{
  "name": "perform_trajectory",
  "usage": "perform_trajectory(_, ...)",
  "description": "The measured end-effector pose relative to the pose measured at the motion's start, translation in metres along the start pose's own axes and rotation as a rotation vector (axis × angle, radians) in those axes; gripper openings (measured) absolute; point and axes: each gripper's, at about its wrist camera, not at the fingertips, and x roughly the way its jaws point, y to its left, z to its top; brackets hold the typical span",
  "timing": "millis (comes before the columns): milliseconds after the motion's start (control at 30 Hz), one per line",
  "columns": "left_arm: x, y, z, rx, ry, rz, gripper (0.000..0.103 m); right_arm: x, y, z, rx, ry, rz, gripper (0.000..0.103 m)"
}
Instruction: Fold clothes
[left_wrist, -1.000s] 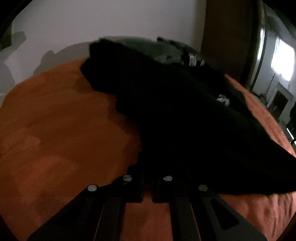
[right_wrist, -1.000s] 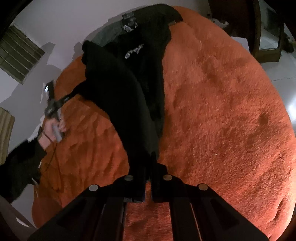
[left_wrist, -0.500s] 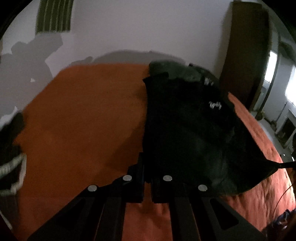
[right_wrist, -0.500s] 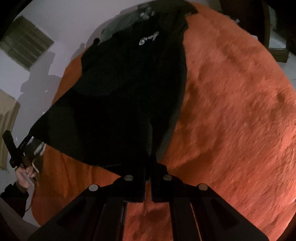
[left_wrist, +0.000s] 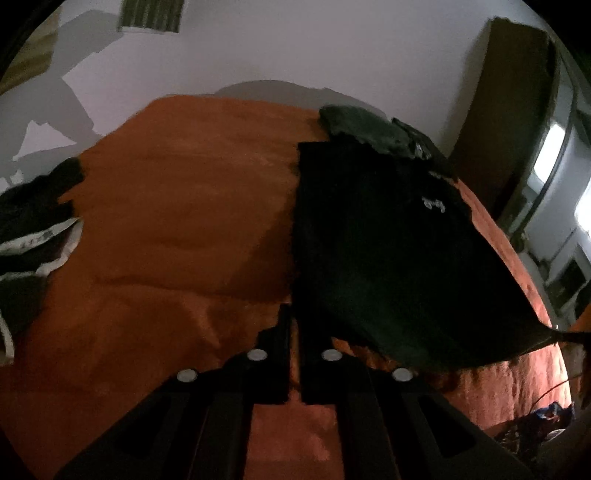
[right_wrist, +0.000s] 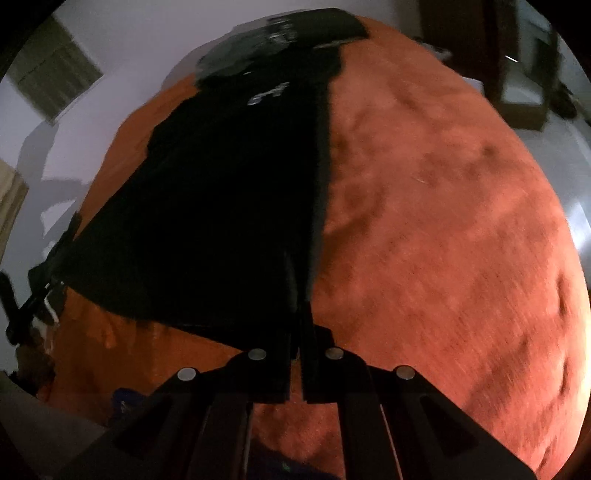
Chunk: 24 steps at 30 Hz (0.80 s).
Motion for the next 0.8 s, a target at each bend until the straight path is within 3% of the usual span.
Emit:
perform_trajectory(233,0.029,0.023,-0.020,-0.014,0.164,0.001,0.001,0.029,-0.018,-0.006,0.018,0.102,0.025,0.004)
perform_trajectory(300,0.033,0.028,-0.016,-0.023,0.193,-0.005,0.002,0.034,-0.020,-0.007,0.015,0.136,0.020,0.018)
perform_trajectory(367,0.036,0.030,0.000,-0.021,0.210,-0.039,0.008,0.026,-0.030,-0.008,0.032,0.130,-0.003,0.043)
perform_trajectory(400,0.039,0.031,0.007,-0.017,0.222,-0.058,0.017,0.022,-0.035,-0.008,0.040,0.127,-0.014,0.044)
perform_trajectory(433,0.042,0.032,0.014,-0.015,0.234,-0.085,0.036,0.020,-0.039,-0.006,0.051,0.128,-0.018,0.045)
perform_trajectory(500,0.052,0.033,0.025,-0.017,0.269,-0.151,0.057,0.030,-0.042,0.006,0.084,0.147,0.009,0.044)
perform_trajectory(633,0.095,0.030,0.029,-0.053,0.406,-0.281,0.058,0.049,-0.049,0.031,0.151,0.185,0.063,0.044)
perform_trajectory(733,0.133,0.026,0.016,-0.083,0.571,-0.310,0.058,0.064,-0.054,0.049,0.201,0.214,0.103,0.044)
perform_trajectory(800,0.144,0.019,0.008,-0.075,0.602,-0.300,0.058,0.073,-0.057,0.059,0.234,0.234,0.128,0.044)
